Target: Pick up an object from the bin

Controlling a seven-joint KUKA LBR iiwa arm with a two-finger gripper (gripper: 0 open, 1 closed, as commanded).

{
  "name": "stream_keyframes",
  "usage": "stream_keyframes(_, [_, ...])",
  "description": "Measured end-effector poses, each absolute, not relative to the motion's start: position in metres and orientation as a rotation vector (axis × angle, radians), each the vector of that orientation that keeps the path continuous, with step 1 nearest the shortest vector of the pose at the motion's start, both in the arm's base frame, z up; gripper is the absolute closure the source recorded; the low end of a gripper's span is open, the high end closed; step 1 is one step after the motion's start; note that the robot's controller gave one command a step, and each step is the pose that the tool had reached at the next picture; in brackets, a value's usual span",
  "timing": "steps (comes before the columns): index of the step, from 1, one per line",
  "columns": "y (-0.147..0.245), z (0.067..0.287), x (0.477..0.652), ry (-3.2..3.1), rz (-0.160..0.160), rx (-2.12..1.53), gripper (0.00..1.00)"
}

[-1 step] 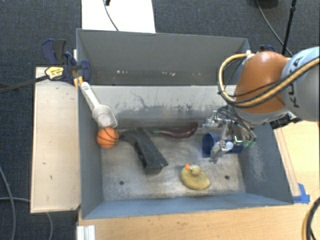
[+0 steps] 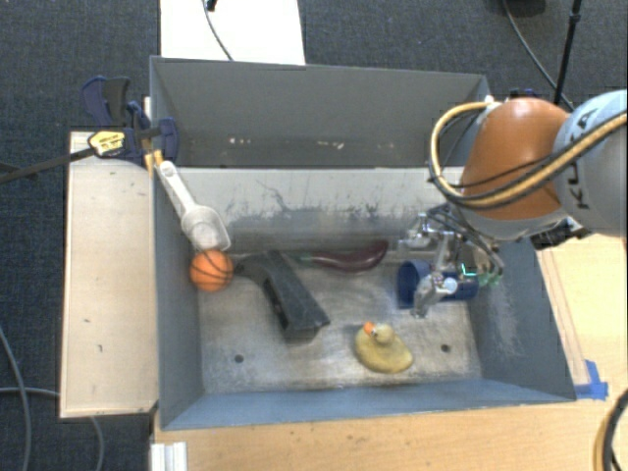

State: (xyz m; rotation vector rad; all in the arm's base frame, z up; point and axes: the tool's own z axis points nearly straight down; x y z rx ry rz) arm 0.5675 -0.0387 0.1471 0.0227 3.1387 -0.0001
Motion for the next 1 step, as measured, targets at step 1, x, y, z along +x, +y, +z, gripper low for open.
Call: stream_keyframes(1, [-0.0845, 0.1067, 0.5887, 3.130, 0.000, 0.019, 0.00])
